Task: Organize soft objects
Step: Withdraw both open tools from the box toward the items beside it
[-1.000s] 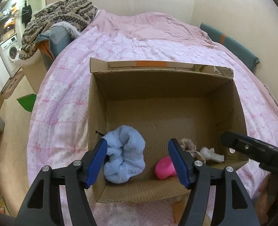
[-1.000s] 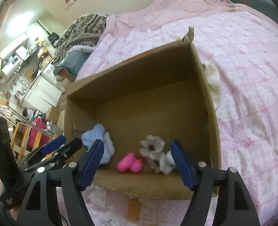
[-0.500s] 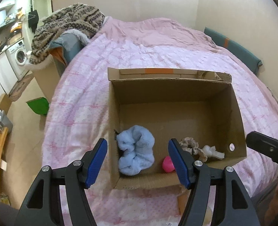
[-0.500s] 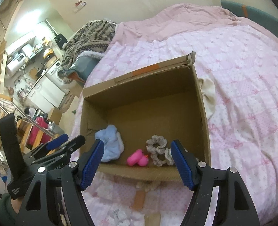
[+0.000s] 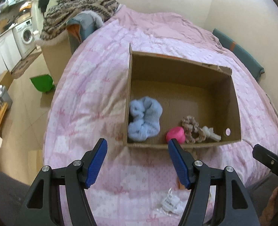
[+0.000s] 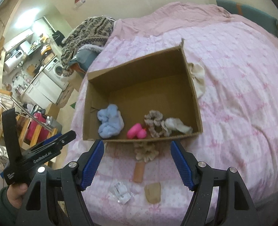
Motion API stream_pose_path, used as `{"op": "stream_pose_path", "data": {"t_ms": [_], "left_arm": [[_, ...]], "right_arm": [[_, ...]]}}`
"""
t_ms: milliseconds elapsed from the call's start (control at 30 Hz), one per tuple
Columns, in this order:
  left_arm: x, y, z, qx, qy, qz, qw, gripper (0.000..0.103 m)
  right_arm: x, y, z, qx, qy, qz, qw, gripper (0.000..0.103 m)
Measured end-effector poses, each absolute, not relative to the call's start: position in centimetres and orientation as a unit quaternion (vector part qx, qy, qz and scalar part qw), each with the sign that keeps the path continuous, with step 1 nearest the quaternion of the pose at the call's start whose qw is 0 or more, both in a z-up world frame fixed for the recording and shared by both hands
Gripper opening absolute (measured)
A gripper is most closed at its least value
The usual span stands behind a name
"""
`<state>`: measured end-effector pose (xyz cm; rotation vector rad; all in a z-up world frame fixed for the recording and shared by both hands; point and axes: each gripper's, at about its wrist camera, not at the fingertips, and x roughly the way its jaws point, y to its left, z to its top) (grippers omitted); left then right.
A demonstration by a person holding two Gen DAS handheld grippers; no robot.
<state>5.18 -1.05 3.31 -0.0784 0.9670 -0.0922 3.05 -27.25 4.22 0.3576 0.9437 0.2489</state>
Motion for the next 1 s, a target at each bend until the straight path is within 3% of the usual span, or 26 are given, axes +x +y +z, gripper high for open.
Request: {"op": "stream_pose_path", "data": {"t_ms": [600,767,1000], "left_arm": [[4.9,-4.3,-4.1,-0.047,0.602,-0.102,0.791,0.064],[3.6,-7.5,-7.5,0.014,0.663,-0.144,0.734,0.064],[2.9,-9.8,-9.2,0.061,0.67,-0.157,0.723,0.064]], "right_arm": [[2.7,-30.1,-1.5,0.218,0.533,0.047,0.817,0.077],[3.1,-29.8,-1.6,0.214,0.535,0.046,0.816,0.077],[3.4,-29.3,-1.9,0.204,0.543,0.05,0.813,0.077]]}}
